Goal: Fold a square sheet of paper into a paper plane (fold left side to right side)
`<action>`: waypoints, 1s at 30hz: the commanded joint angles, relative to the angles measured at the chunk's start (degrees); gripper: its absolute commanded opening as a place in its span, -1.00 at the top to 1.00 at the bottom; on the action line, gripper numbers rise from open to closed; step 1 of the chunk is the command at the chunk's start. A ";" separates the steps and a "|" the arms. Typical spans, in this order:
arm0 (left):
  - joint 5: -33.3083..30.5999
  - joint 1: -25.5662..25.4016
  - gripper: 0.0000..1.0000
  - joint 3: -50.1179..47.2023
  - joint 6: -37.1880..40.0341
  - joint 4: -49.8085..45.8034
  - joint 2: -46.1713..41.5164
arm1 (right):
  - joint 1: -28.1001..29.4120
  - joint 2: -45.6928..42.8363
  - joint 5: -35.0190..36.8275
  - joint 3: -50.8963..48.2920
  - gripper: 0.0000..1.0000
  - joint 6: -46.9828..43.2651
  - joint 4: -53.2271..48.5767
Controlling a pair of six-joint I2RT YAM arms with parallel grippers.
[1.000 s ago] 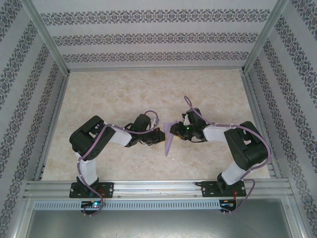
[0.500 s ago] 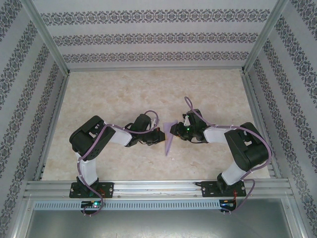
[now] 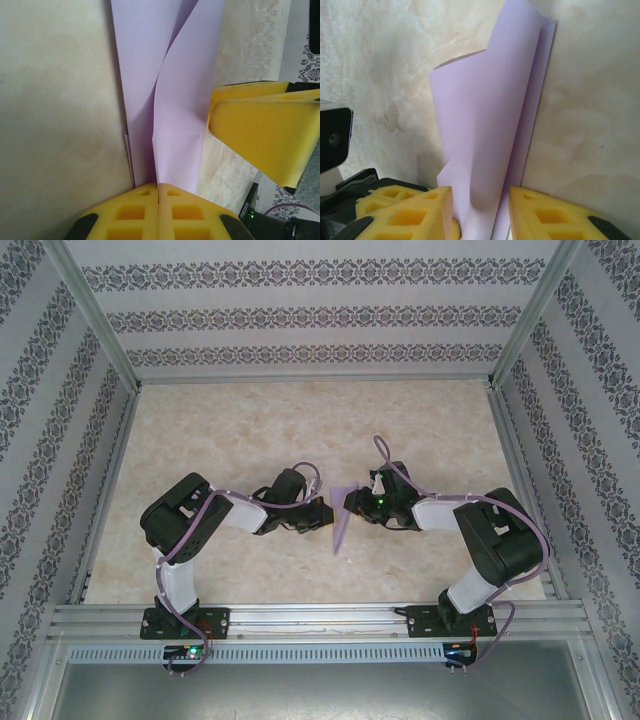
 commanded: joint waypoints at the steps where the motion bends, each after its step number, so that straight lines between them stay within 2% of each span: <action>1: -4.56 0.71 0.97 -0.15 0.40 -6.50 2.78 | 0.47 0.32 -1.06 -1.08 0.31 0.10 2.46; 18: -5.75 0.71 0.99 -0.54 0.40 -7.63 2.07 | -0.72 -6.03 0.03 0.03 0.36 -1.25 -2.82; 27: -5.74 0.67 0.99 -0.70 0.22 -7.42 2.08 | -0.24 -2.72 -0.82 3.54 0.76 -2.32 -3.66; 30: -5.84 0.71 0.99 -0.87 0.13 -7.40 2.06 | -0.06 -1.04 -0.71 4.14 0.81 -2.37 -3.48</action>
